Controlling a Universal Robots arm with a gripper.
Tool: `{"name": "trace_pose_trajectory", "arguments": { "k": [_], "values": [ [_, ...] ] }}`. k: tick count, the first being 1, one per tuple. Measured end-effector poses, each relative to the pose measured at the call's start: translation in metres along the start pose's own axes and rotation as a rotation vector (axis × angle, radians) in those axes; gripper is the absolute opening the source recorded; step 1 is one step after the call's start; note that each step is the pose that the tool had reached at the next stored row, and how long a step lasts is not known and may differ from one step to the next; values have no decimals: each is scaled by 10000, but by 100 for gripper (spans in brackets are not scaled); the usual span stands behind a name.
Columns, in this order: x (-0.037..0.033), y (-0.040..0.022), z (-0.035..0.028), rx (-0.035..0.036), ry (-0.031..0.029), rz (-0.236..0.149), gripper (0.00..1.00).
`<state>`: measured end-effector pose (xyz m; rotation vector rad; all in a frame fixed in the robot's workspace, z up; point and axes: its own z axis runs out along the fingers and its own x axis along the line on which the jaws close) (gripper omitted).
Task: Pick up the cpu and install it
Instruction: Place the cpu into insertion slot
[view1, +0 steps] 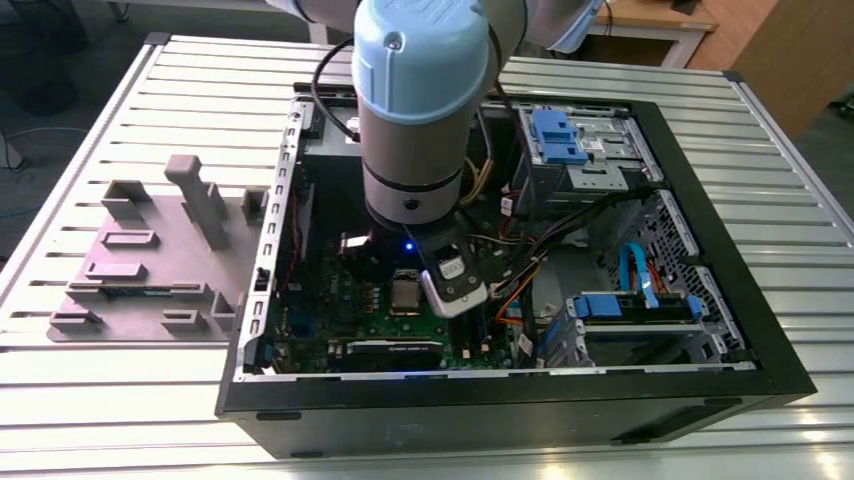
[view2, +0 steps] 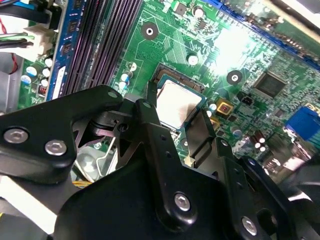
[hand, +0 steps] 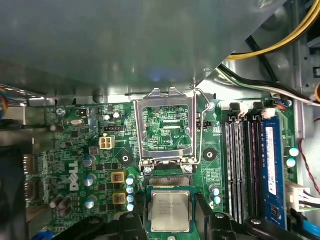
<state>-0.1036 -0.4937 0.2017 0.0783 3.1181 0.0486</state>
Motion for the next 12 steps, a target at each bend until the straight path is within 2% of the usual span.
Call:
{"name": "trace_pose_trajectory", "arguments": {
  "k": [4, 5, 8, 12],
  "values": [
    [0, -1, 27, -22, -3, 0, 47],
    [0, -1, 30, -34, -19, -3, 47],
    [3, -1, 44, -71, -142, -27, 47],
    [7, -2, 69, -77, -185, -88, 47]
  ]
}}
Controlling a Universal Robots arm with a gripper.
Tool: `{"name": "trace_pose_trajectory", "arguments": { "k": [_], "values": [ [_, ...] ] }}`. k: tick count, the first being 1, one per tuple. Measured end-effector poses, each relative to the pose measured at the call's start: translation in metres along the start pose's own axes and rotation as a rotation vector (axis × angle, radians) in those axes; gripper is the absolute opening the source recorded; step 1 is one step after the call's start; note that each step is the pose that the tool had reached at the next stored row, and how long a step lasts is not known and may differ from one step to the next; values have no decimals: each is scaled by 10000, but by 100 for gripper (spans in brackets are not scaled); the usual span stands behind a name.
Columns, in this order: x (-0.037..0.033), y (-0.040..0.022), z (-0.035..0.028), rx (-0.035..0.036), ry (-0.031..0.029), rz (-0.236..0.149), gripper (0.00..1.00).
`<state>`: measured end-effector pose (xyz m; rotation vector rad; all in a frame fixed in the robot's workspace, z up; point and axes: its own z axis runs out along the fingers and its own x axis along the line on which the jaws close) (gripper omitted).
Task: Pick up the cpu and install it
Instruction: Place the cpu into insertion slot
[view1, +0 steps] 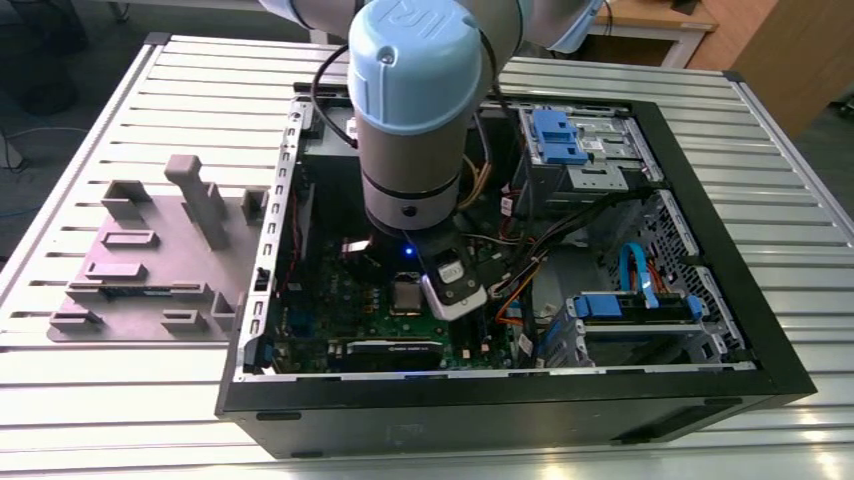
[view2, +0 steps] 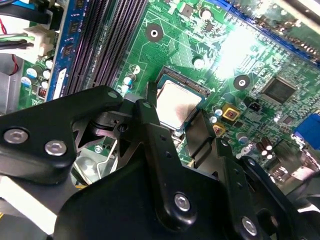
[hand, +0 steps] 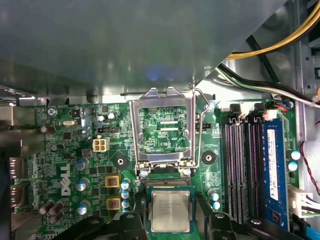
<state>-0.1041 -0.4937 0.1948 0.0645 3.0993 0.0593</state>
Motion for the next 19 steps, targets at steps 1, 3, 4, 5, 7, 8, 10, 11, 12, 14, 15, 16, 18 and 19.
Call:
{"name": "trace_pose_trajectory", "arguments": {
  "k": [1, 3, 4, 5, 7, 8, 10, 11, 12, 14, 15, 16, 18, 19],
  "values": [
    [4, -1, 10, 0, -1, -8, 47],
    [13, -2, 17, 1, -2, -9, 47],
    [17, -2, 17, 1, -2, -8, 47],
    [18, -2, 18, 1, -2, -9, 47],
    [19, -2, 19, 1, -2, -10, 47],
    [20, -2, 26, -2, -4, -9, 47],
    [21, -3, 38, 1, -2, -9, 47],
    [21, -3, 41, 2, -1, -9, 47],
    [21, -3, 41, 3, -1, -9, 47],
    [21, -3, 42, 1, -2, -9, 47],
    [21, -3, 43, 1, -2, -9, 47],
    [21, -3, 43, 1, -2, -9, 47],
    [22, -3, 48, -2, -3, -8, 47],
    [22, -3, 50, 1, -2, -9, 47]
  ]
}}
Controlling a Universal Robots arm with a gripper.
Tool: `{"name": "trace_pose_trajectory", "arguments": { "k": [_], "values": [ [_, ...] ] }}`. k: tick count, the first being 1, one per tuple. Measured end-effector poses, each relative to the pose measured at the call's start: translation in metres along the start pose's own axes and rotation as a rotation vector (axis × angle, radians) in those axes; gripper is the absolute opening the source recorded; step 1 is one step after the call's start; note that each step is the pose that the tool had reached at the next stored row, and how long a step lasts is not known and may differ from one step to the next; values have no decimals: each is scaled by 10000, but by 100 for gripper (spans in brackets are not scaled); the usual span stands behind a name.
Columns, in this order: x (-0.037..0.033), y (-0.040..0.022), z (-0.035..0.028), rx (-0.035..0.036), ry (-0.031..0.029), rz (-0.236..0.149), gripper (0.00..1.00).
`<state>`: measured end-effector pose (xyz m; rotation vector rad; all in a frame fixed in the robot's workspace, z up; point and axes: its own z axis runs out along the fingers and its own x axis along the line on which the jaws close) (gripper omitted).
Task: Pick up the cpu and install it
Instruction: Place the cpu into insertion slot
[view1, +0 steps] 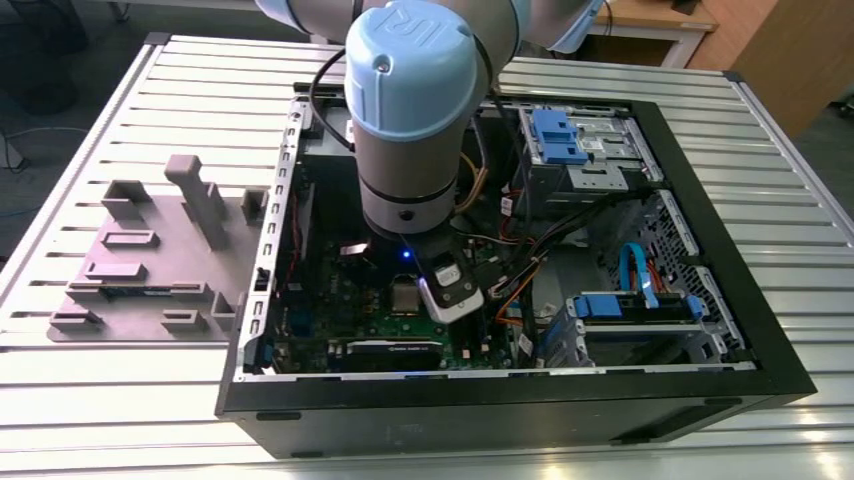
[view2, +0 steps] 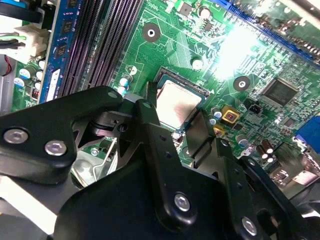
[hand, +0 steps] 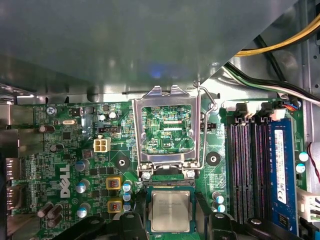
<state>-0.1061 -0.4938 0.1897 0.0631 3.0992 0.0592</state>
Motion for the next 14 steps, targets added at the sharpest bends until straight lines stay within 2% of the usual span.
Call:
{"name": "trace_pose_trajectory", "arguments": {
  "k": [6, 14],
  "values": [
    [0, 0, 2, 0, 0, -3, 47],
    [0, 0, 3, -14, 9, -301, 47]
  ]
}}
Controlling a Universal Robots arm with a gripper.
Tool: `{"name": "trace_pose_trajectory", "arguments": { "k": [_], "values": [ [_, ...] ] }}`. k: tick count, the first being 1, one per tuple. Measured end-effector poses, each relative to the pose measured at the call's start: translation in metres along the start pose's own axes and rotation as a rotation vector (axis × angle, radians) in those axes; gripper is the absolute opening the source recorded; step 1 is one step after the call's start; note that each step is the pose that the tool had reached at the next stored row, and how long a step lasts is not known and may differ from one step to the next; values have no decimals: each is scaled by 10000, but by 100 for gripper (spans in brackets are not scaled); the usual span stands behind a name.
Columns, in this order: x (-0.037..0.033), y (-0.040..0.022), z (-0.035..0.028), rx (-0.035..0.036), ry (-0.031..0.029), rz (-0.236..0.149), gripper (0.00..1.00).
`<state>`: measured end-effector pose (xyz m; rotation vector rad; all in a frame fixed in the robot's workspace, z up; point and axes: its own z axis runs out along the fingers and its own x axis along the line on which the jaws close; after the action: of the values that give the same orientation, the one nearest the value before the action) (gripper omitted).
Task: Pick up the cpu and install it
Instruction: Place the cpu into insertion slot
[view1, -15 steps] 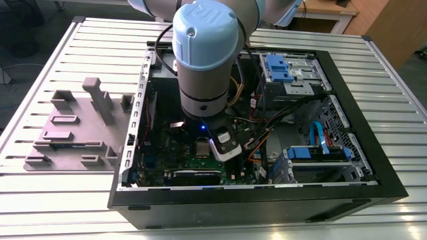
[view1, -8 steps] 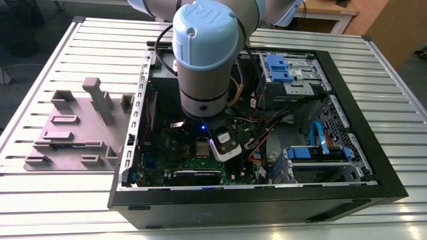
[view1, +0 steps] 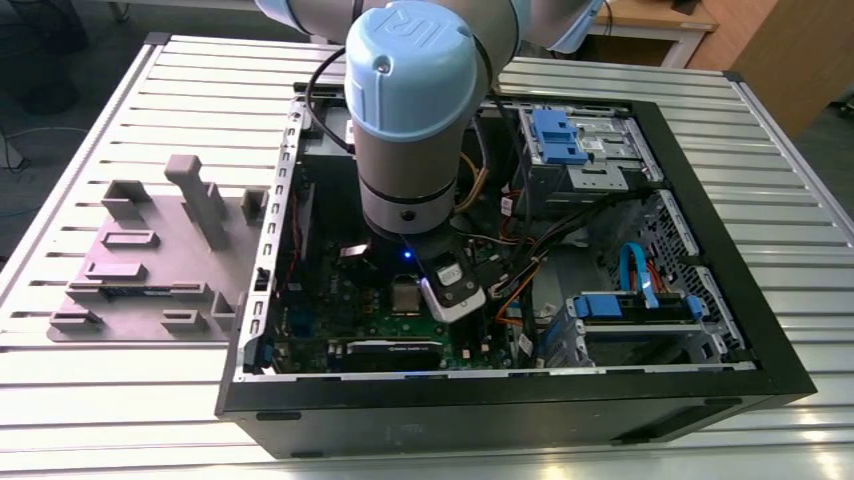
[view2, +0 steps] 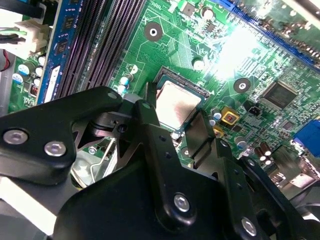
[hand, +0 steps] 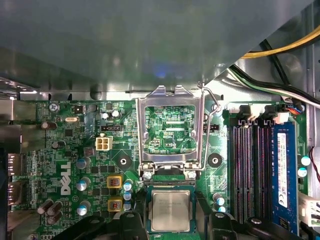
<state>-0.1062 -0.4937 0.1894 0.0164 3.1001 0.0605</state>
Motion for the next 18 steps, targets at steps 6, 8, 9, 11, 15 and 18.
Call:
{"name": "trace_pose_trajectory", "arguments": {
  "k": [6, 8, 9, 11, 15, 18],
  "values": [
    [0, -5, 10, 3, 2, -2, 47],
    [0, -5, 11, 2, 1, -2, 47],
    [1, -6, 14, 2, 1, -2, 47],
    [1, -7, 20, 6, 4, -1, 47],
    [1, -7, 27, 3, 2, -1, 47],
    [1, -7, 28, 2, 1, -1, 47]
  ]
}}
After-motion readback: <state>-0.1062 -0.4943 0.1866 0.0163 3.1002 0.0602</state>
